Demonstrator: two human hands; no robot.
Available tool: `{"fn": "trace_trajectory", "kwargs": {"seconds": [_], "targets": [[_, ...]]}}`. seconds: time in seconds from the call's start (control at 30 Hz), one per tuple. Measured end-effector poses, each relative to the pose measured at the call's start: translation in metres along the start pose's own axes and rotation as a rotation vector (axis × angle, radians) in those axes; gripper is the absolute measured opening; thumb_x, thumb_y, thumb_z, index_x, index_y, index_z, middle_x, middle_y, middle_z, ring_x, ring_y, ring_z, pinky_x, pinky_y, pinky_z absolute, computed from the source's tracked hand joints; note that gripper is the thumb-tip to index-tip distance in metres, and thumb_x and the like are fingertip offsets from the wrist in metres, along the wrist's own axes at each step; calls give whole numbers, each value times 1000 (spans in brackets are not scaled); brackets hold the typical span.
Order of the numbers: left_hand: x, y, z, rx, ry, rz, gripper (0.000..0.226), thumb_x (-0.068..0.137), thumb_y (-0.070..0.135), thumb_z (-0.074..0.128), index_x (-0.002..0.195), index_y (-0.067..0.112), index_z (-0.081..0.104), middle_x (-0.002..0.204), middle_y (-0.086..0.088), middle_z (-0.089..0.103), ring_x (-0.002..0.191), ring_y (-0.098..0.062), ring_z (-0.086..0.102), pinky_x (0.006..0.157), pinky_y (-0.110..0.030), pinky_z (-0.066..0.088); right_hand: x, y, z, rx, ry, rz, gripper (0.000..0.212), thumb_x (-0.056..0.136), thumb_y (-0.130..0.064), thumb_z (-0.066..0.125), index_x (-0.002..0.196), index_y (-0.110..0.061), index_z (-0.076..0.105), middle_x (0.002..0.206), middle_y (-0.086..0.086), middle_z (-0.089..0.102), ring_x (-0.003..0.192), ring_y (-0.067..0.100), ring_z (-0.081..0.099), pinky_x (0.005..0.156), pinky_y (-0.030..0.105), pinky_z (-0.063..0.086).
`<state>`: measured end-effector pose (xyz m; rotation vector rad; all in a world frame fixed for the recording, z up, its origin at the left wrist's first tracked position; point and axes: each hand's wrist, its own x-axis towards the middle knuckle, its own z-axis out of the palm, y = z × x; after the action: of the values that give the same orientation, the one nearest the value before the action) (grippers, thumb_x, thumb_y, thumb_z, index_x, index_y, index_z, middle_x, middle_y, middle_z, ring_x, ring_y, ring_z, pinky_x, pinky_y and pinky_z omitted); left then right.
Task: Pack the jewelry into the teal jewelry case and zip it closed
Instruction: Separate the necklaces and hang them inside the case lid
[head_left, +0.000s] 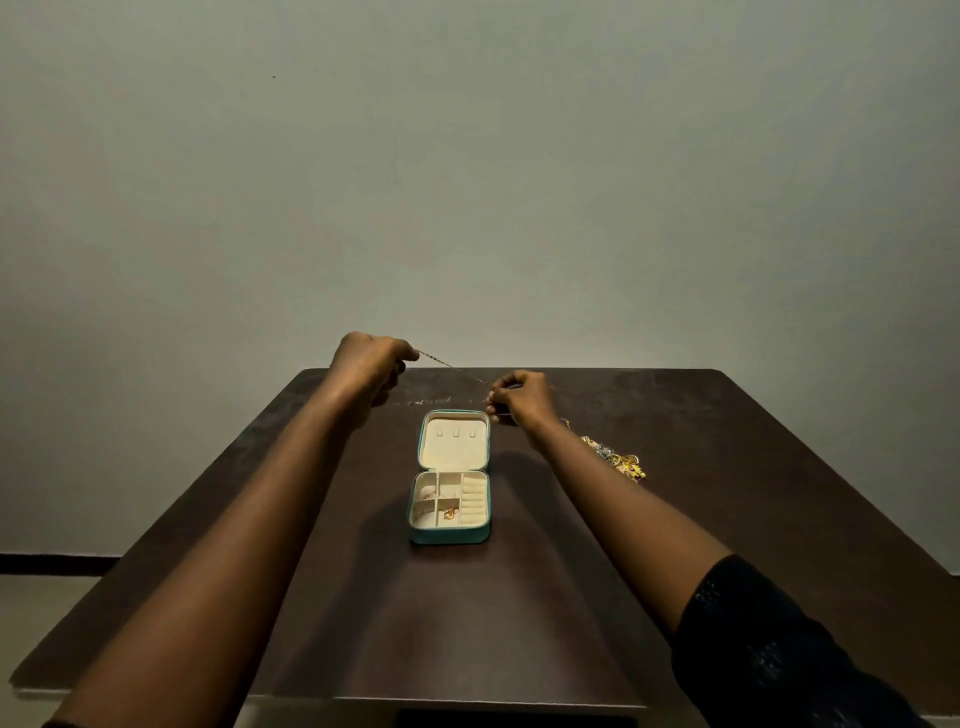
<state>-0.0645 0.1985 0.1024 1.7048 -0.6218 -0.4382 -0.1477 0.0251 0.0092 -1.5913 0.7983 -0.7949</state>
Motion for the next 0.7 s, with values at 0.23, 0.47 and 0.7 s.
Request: {"fn": "trace_trajectory", "kwargs": {"seconds": [0.23, 0.47, 0.7], "targets": [[-6, -8, 16, -146, -150, -171, 9, 87, 4, 57, 79, 6, 54, 64, -4, 43, 51, -11, 37, 37, -16, 33, 14, -4, -33, 8, 80, 32, 16, 82, 10, 60, 71, -1, 59, 70, 14, 62, 53, 20, 57, 48, 26, 54], [-5, -26, 49, -144, -256, -213, 30, 88, -18, 41, 112, -9, 58, 85, -15, 53, 65, -15, 50, 45, -15, 49, 34, -2, -77, -173, 161, 38, 16, 76, 8, 68, 63, 2, 62, 76, 23, 66, 54, 26, 62, 49, 29, 53], [10, -60, 80, 226, -212, -217, 12, 76, -10, 67, 65, -6, 67, 87, -19, 72, 55, -17, 64, 76, -35, 59, 55, 1, -100, -430, 239, -62, 6, 75, 2, 73, 80, 5, 71, 76, 20, 69, 57, 24, 66, 60, 32, 59]]}}
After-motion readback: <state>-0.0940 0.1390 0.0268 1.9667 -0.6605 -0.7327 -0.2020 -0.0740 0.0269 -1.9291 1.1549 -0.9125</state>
